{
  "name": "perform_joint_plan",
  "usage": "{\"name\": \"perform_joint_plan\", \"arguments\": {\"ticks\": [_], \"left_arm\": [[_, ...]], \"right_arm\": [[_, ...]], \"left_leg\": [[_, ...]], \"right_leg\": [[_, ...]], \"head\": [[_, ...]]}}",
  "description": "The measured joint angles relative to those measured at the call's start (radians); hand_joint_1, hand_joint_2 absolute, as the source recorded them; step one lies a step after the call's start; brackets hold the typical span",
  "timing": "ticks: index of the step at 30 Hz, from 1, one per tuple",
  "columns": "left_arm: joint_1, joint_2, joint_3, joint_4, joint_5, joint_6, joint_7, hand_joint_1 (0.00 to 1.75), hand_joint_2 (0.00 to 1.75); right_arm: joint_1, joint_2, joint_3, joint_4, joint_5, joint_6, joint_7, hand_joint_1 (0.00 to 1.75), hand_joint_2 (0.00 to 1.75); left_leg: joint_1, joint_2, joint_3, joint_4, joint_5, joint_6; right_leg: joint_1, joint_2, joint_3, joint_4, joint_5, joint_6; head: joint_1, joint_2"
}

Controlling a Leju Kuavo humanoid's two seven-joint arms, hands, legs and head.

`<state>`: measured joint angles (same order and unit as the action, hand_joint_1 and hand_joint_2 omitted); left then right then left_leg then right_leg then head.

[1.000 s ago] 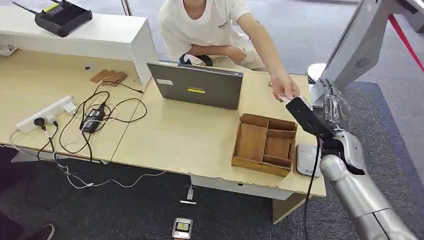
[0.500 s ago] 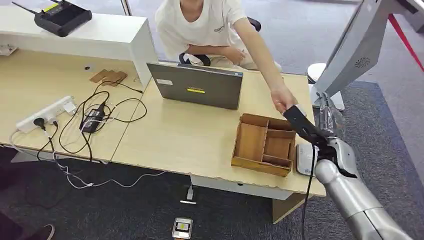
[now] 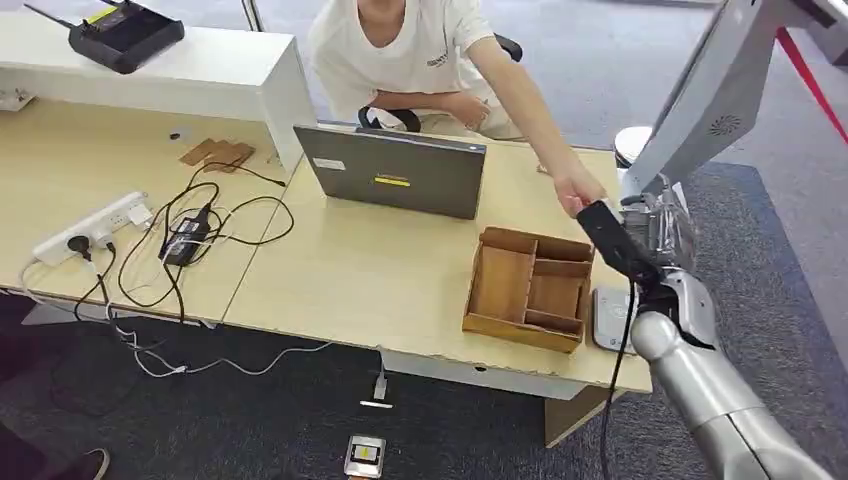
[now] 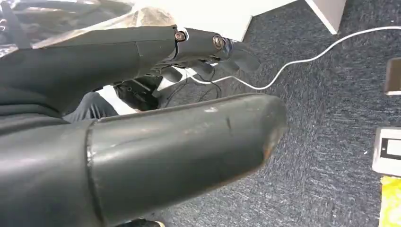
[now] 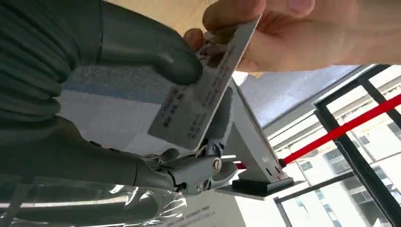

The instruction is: Pass the card to the sensor for recognition and then transmit it.

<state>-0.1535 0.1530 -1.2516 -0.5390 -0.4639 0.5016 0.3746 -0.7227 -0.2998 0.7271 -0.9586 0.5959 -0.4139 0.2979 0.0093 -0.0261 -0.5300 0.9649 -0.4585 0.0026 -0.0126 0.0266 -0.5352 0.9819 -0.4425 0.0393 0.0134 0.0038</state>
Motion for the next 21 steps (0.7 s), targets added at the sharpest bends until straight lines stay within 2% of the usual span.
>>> {"name": "perform_joint_plan", "arguments": {"ticks": [17, 21], "left_arm": [[0.000, 0.000, 0.005, 0.000, -0.011, -0.013, 0.003, 0.00, 0.00], [0.001, 0.000, 0.005, 0.000, -0.007, -0.011, 0.011, 0.00, 0.00]], "right_arm": [[0.002, -0.002, -0.001, 0.000, -0.010, -0.002, 0.000, 1.75, 1.75], [0.012, -0.017, -0.002, -0.012, -0.002, 0.016, 0.014, 1.75, 1.75]], "left_leg": [[0.000, 0.000, 0.000, 0.000, 0.000, 0.000], [0.000, 0.000, 0.000, 0.000, 0.000, 0.000]], "right_leg": [[0.000, 0.000, -0.001, 0.000, 0.000, 0.000], [0.000, 0.000, -0.001, 0.000, 0.000, 0.000]], "head": [[0.000, 0.000], [0.000, 0.000]]}}
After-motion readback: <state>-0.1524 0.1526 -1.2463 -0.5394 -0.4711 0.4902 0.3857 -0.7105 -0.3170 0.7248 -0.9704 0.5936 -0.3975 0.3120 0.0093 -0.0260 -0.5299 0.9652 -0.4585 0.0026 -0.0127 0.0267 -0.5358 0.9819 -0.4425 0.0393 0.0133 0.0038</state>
